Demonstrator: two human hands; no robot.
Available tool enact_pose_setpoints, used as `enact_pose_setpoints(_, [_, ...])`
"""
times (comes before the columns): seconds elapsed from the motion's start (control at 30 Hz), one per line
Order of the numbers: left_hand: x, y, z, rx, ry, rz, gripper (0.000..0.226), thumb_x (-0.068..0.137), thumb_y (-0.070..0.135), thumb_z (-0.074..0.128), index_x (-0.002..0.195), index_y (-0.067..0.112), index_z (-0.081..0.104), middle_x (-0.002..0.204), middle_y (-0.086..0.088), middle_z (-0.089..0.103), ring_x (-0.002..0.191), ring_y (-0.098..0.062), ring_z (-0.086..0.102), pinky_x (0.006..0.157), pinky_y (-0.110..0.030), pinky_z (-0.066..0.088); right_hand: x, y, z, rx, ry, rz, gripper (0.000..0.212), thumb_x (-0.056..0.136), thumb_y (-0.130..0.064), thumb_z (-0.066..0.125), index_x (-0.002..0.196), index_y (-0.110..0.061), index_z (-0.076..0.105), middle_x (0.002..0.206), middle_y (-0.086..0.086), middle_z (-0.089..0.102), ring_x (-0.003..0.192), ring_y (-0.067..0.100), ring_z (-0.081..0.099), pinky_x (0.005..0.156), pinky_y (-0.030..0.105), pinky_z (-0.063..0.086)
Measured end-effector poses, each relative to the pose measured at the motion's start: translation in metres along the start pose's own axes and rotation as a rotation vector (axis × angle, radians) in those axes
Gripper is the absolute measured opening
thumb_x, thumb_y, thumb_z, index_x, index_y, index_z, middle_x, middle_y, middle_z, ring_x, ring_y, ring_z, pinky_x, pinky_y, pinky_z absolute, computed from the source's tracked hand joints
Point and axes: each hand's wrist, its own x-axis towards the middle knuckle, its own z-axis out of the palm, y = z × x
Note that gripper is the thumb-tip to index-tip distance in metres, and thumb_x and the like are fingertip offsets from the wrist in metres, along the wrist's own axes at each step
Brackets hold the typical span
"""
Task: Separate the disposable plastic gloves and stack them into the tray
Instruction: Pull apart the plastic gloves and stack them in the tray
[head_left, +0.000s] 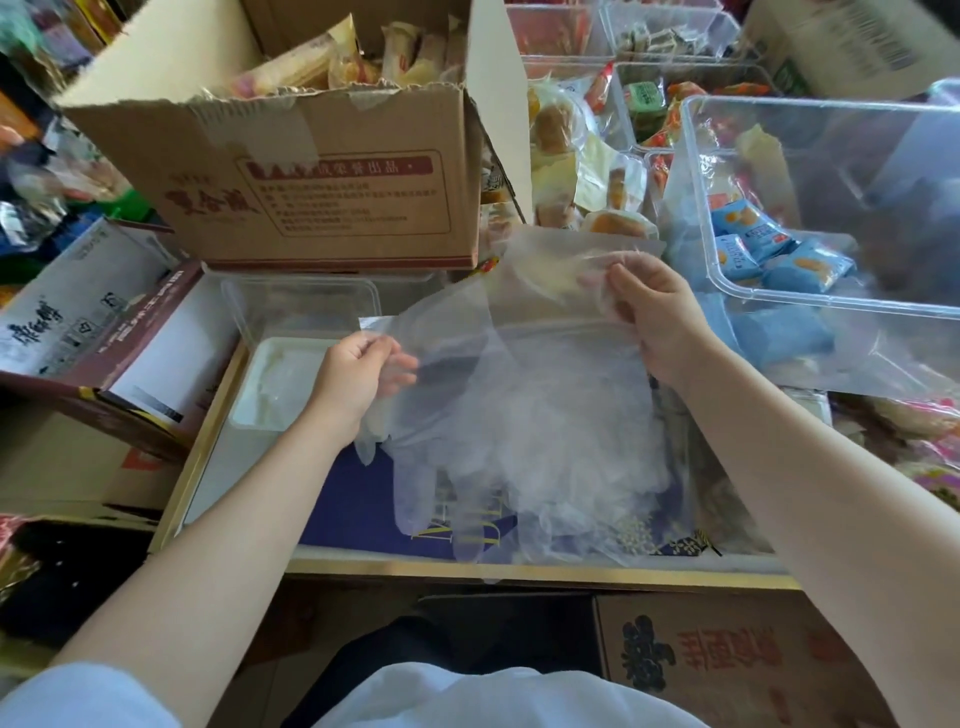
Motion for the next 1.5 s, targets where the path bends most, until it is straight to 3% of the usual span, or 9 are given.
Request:
enact_pose_setpoints(0.23, [0.014, -0.003, 0.009, -0.021, 0.122, -0.092, 0.026, 0.102, 0.020, 0.037, 0.085, 0.014, 0.056, 0.088, -0.005, 0.070, 0.068, -0.015, 0.067, 0.049, -0.017, 0.045, -0.013, -0.012, -0.020, 0.301, -0.455, 0.185, 0.022, 0.062, -0.024, 0.083, 0.078, -0.014, 0.072, 0.068, 0.000, 0.066, 0.059, 0.007, 0.060, 0.057, 0.015, 0.050])
enact_pose_setpoints(0.43, [0.016, 0.022, 0.019, -0.081, -0.103, -0.118, 0.030, 0.102, 0.025, 0.036, 0.100, 0.013, 0.063, 0.101, -0.012, 0.068, 0.082, -0.022, 0.067, 0.075, -0.032, 0.055, -0.024, -0.017, -0.021, 0.174, -0.730, 0.308, 0.023, 0.058, -0.026, 0.087, 0.070, -0.012, 0.073, 0.061, 0.001, 0.065, 0.052, 0.010, 0.059, 0.051, 0.018, 0.046])
enact_pose_setpoints(0.5, [0.005, 0.032, 0.029, -0.144, -0.282, -0.138, 0.031, 0.102, 0.026, 0.035, 0.108, 0.011, 0.062, 0.103, -0.011, 0.069, 0.086, -0.021, 0.069, 0.076, -0.034, 0.057, -0.023, -0.009, -0.013, 0.167, -0.606, 0.288, 0.005, 0.067, -0.018, 0.076, 0.070, -0.016, 0.074, 0.064, -0.001, 0.066, 0.055, 0.008, 0.060, 0.054, 0.016, 0.047])
enact_pose_setpoints(0.63, [-0.023, 0.042, 0.049, -0.298, -0.622, -0.171, 0.031, 0.102, 0.023, 0.035, 0.114, 0.014, 0.062, 0.104, -0.007, 0.070, 0.095, -0.024, 0.067, 0.082, -0.038, 0.053, -0.018, 0.018, 0.000, -0.004, -0.159, 0.155, 0.022, 0.084, -0.008, 0.063, 0.066, -0.019, 0.068, 0.058, -0.007, 0.061, 0.054, 0.006, 0.051, 0.053, 0.019, 0.039])
enact_pose_setpoints(0.83, [-0.040, 0.042, 0.056, -0.381, -0.768, -0.176, 0.036, 0.087, 0.032, 0.043, 0.104, 0.014, 0.070, 0.108, -0.012, 0.067, 0.097, -0.025, 0.064, 0.087, -0.040, 0.049, -0.020, 0.029, 0.001, 0.111, -0.231, 0.179, 0.017, 0.077, -0.015, 0.070, 0.069, -0.013, 0.055, 0.058, -0.003, 0.058, 0.054, 0.010, 0.053, 0.059, 0.025, 0.041])
enact_pose_setpoints(1.07, [-0.044, 0.037, 0.057, -0.289, -0.719, -0.155, 0.041, 0.100, 0.023, 0.031, 0.094, 0.016, 0.072, 0.095, -0.002, 0.073, 0.089, -0.017, 0.069, 0.083, -0.033, 0.054, -0.020, 0.028, 0.008, 0.116, -0.308, 0.223, 0.017, 0.080, -0.020, 0.059, 0.064, -0.017, 0.054, 0.060, -0.003, 0.049, 0.059, 0.012, 0.046, 0.061, 0.024, 0.034])
enact_pose_setpoints(1.3, [-0.044, 0.032, 0.056, -0.217, -0.543, -0.105, 0.059, 0.085, 0.064, 0.033, 0.105, 0.018, 0.064, 0.097, -0.001, 0.073, 0.097, -0.017, 0.068, 0.088, -0.033, 0.053, -0.027, 0.032, 0.017, -0.119, 0.080, 0.149, 0.025, 0.084, -0.014, 0.068, 0.066, -0.017, 0.050, 0.065, -0.001, 0.052, 0.065, 0.015, 0.048, 0.065, 0.031, 0.040])
enact_pose_setpoints(1.4, [-0.046, 0.027, 0.058, 0.036, -0.310, 0.141, 0.011, 0.090, 0.032, 0.059, 0.089, 0.023, 0.066, 0.085, 0.006, 0.073, 0.087, -0.011, 0.068, 0.087, -0.034, 0.052, -0.032, 0.037, 0.023, -0.219, 0.113, 0.120, 0.018, 0.083, -0.017, 0.068, 0.073, -0.018, 0.054, 0.068, -0.002, 0.054, 0.064, 0.012, 0.048, 0.062, 0.027, 0.040])
enact_pose_setpoints(1.5, [-0.042, 0.028, 0.057, 0.070, -0.167, 0.208, 0.020, 0.093, 0.013, 0.055, 0.083, 0.026, 0.065, 0.076, 0.012, 0.072, 0.081, -0.005, 0.066, 0.081, -0.027, 0.051, -0.033, 0.042, 0.025, -0.109, 0.089, 0.165, 0.025, 0.082, -0.015, 0.070, 0.102, -0.016, 0.056, 0.088, 0.001, 0.063, 0.072, 0.013, 0.059, 0.069, 0.026, 0.050])
